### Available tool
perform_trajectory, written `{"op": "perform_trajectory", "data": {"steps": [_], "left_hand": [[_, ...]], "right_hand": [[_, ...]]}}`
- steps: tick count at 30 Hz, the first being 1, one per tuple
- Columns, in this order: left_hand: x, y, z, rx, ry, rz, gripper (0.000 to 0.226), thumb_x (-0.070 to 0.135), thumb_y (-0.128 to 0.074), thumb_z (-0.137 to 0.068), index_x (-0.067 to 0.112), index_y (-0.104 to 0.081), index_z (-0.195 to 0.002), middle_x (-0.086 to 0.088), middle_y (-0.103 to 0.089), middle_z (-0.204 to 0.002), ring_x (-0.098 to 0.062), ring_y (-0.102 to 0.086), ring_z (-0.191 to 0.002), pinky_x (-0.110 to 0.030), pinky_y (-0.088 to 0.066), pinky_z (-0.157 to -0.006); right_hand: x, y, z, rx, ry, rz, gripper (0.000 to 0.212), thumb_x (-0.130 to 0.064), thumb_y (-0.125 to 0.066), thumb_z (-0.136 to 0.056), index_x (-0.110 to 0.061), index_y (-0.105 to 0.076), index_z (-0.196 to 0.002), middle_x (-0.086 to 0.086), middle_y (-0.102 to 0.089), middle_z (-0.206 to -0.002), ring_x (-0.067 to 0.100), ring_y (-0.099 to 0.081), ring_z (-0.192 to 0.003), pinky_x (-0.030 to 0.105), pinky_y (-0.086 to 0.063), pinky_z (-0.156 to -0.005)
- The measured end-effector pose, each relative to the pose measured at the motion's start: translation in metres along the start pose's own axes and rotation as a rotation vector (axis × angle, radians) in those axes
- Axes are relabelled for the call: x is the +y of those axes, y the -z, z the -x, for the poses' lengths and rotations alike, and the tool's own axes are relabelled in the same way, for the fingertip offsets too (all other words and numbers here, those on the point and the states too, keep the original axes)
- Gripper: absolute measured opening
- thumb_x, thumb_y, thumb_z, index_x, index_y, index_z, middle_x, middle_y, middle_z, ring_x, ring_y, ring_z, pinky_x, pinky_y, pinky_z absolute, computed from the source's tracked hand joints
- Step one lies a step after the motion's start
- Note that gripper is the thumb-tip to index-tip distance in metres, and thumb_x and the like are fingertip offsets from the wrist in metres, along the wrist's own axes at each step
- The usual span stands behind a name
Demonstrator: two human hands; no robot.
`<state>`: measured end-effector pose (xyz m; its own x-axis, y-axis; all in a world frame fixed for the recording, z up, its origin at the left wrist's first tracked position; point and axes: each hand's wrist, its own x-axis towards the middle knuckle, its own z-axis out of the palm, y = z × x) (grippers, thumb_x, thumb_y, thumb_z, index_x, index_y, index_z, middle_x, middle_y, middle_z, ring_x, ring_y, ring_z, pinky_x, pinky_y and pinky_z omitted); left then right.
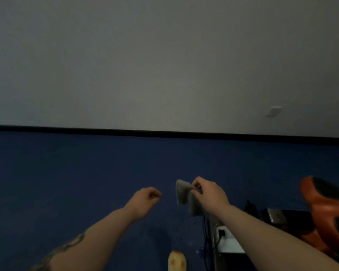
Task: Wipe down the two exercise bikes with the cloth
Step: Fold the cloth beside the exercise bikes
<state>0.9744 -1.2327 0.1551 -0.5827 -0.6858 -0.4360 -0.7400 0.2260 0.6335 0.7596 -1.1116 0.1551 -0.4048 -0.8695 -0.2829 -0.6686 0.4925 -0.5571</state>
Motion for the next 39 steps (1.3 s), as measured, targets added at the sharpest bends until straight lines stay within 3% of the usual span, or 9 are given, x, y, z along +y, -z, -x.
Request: {"op": "perform_trajectory", "data": {"steps": [3, 10, 15, 22, 25, 29, 33, 39], "left_hand": [[0.016, 0.021, -0.045, 0.014, -0.01, -0.004, 0.021, 0.014, -0.053, -0.096, 0.018, -0.065, -0.113, 0.002, -0.064, -0.111, -0.013, -0.06, -0.103, -0.024, -0.046, -0.093], [0.064, 0.046, -0.153, -0.141, -0.159, -0.048, 0.022, 0.013, -0.052, -0.097, 0.015, -0.064, -0.115, 0.002, -0.062, -0.106, -0.01, -0.058, -0.097, -0.017, -0.043, -0.082], [0.103, 0.068, -0.249, -0.253, -0.312, -0.107, 0.02, 0.015, -0.052, -0.098, 0.017, -0.064, -0.113, 0.006, -0.059, -0.101, -0.008, -0.056, -0.096, -0.017, -0.041, -0.084], [0.159, 0.094, -0.375, -0.437, -0.47, -0.213, 0.02, 0.018, -0.053, -0.098, 0.021, -0.063, -0.115, 0.006, -0.061, -0.118, -0.01, -0.057, -0.105, -0.023, -0.045, -0.094], [0.189, 0.088, -0.41, -0.501, -0.527, -0.254, 0.021, 0.017, -0.053, -0.098, 0.018, -0.062, -0.117, 0.004, -0.061, -0.121, -0.014, -0.057, -0.112, -0.029, -0.045, -0.1], [0.234, 0.064, -0.444, -0.619, -0.634, -0.286, 0.018, 0.016, -0.054, -0.097, 0.021, -0.063, -0.113, 0.003, -0.062, -0.12, -0.009, -0.056, -0.108, -0.025, -0.045, -0.097], [0.287, 0.031, -0.473, -0.698, -0.709, -0.309, 0.014, 0.015, -0.056, -0.097, 0.025, -0.062, -0.105, 0.003, -0.063, -0.115, -0.014, -0.058, -0.108, -0.032, -0.047, -0.098], [0.359, -0.016, -0.511, -0.794, -0.781, -0.394, 0.016, 0.014, -0.056, -0.096, 0.022, -0.063, -0.107, 0.005, -0.063, -0.11, -0.013, -0.059, -0.106, -0.028, -0.047, -0.096]], "right_hand": [[-0.003, 0.02, -0.034, 0.047, -0.059, -0.028, 0.006, -0.032, -0.056, -0.094, -0.029, -0.055, -0.099, -0.009, -0.063, -0.096, 0.012, -0.059, -0.087, 0.035, -0.053, -0.074], [0.01, 0.062, -0.104, 0.137, -0.2, -0.061, 0.003, -0.033, -0.057, -0.094, -0.032, -0.054, -0.094, -0.011, -0.062, -0.091, 0.01, -0.059, -0.083, 0.033, -0.052, -0.069], [0.021, 0.079, -0.156, 0.245, -0.365, -0.117, 0.003, -0.031, -0.057, -0.094, -0.03, -0.054, -0.094, -0.01, -0.063, -0.091, 0.01, -0.06, -0.082, 0.033, -0.053, -0.07], [0.023, 0.105, -0.217, 0.411, -0.639, -0.235, 0.009, -0.032, -0.056, -0.094, -0.03, -0.053, -0.086, -0.011, -0.062, -0.083, 0.008, -0.059, -0.075, 0.033, -0.052, -0.066], [0.024, 0.124, -0.232, 0.482, -0.685, -0.276, 0.009, -0.032, -0.057, -0.094, -0.029, -0.054, -0.086, -0.011, -0.062, -0.082, 0.008, -0.059, -0.075, 0.034, -0.052, -0.067], [0.037, 0.15, -0.246, 0.528, -0.724, -0.258, 0.007, -0.032, -0.057, -0.094, -0.028, -0.054, -0.089, -0.011, -0.061, -0.082, 0.009, -0.057, -0.076, 0.032, -0.049, -0.065], [0.067, 0.173, -0.253, 0.583, -0.798, -0.277, 0.005, -0.032, -0.056, -0.094, -0.028, -0.054, -0.092, -0.01, -0.061, -0.084, 0.01, -0.057, -0.077, 0.028, -0.044, -0.062], [0.122, 0.203, -0.251, 0.669, -0.942, -0.306, 0.006, -0.034, -0.056, -0.093, -0.033, -0.053, -0.089, -0.013, -0.06, -0.083, 0.007, -0.056, -0.075, 0.027, -0.044, -0.059]]}}
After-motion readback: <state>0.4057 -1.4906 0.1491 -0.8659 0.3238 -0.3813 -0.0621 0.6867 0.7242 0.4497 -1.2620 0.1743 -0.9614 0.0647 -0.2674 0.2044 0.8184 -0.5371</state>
